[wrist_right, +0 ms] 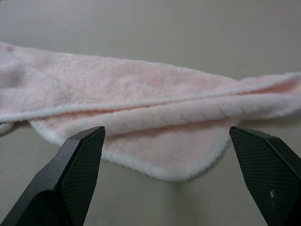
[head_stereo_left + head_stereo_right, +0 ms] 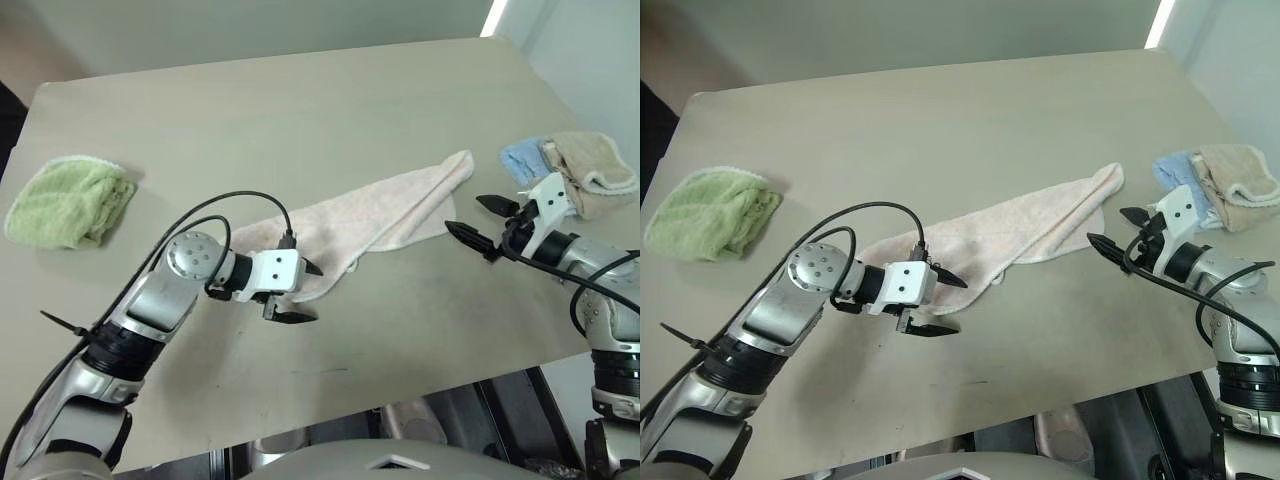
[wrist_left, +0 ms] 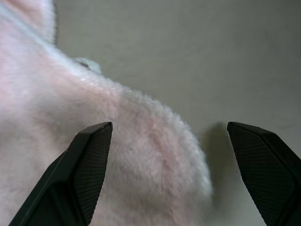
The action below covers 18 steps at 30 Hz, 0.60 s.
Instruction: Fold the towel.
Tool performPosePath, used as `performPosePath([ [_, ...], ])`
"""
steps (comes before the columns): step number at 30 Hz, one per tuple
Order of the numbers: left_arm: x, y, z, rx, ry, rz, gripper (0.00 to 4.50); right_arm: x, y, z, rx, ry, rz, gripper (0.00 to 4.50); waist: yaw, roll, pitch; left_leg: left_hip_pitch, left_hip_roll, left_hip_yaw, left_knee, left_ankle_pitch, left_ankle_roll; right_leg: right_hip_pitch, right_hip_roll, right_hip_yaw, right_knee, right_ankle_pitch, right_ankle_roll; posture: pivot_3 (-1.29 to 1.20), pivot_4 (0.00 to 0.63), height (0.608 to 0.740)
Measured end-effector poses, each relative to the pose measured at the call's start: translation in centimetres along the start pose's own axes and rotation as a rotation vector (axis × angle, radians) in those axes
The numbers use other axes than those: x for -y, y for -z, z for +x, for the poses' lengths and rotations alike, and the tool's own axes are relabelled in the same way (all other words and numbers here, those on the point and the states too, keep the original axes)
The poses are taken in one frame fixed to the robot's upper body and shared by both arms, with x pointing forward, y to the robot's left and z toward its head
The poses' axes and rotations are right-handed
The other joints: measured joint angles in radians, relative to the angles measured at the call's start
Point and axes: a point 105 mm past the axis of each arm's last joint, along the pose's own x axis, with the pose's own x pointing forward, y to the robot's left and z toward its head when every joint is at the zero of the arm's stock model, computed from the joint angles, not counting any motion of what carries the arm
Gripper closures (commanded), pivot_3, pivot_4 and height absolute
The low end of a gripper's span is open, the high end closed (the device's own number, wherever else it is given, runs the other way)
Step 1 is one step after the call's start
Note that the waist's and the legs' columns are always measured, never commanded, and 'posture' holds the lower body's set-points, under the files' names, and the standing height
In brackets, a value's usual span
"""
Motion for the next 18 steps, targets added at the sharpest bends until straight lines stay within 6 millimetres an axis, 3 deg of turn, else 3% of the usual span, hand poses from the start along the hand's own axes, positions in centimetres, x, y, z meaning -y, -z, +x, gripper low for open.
performPosePath([
  [4, -0.14, -0.05, 0.27, -0.004, -0.004, 0.018, 0.29, 0.08, -0.09, 0.03, -0.001, 0.004, 0.001, 0.00, 0.000, 0.002, -0.001, 0.001, 0.000, 0.000, 0.000, 0.000, 0.000, 0.001, 0.000, 0.000, 0.000, 0.000, 0.000, 0.00, 0.150, 0.740],
  [6, -0.17, -0.02, 0.36, -0.006, -0.006, 0.021, 0.64, 0.09, -0.24, 0.07, 0.003, 0.003, -0.001, 0.00, 0.002, 0.002, -0.001, 0.001, 0.000, 0.000, 0.001, 0.000, 0.000, 0.002, 0.000, 0.000, 0.000, 0.000, 0.001, 0.00, 0.150, 0.740],
  [12, -0.09, 0.02, 0.47, -0.005, -0.003, 0.020, 2.53, 0.10, -0.35, 0.10, 0.005, 0.003, -0.004, 0.00, 0.006, 0.002, -0.001, 0.001, 0.000, 0.000, 0.002, 0.000, 0.000, 0.003, 0.000, 0.000, 0.000, 0.000, 0.001, 0.00, 0.150, 0.740],
  [17, -0.74, 0.13, -0.16, -0.006, -0.048, 0.012, 4.41, 0.10, -0.46, 0.15, 0.007, 0.002, -0.006, 0.00, 0.005, 0.002, -0.001, 0.001, 0.000, 0.000, 0.002, 0.000, 0.001, 0.002, 0.000, 0.000, 0.000, -0.001, 0.002, 0.00, 0.150, 0.740],
  [18, -0.75, 0.12, -0.20, -0.004, -0.049, 0.011, 4.47, 0.11, -0.50, 0.16, 0.008, 0.002, -0.007, 0.00, 0.005, 0.002, -0.001, 0.001, 0.000, 0.000, 0.002, 0.000, 0.001, 0.002, 0.000, 0.000, 0.000, -0.001, 0.002, 0.00, 0.150, 0.740],
])
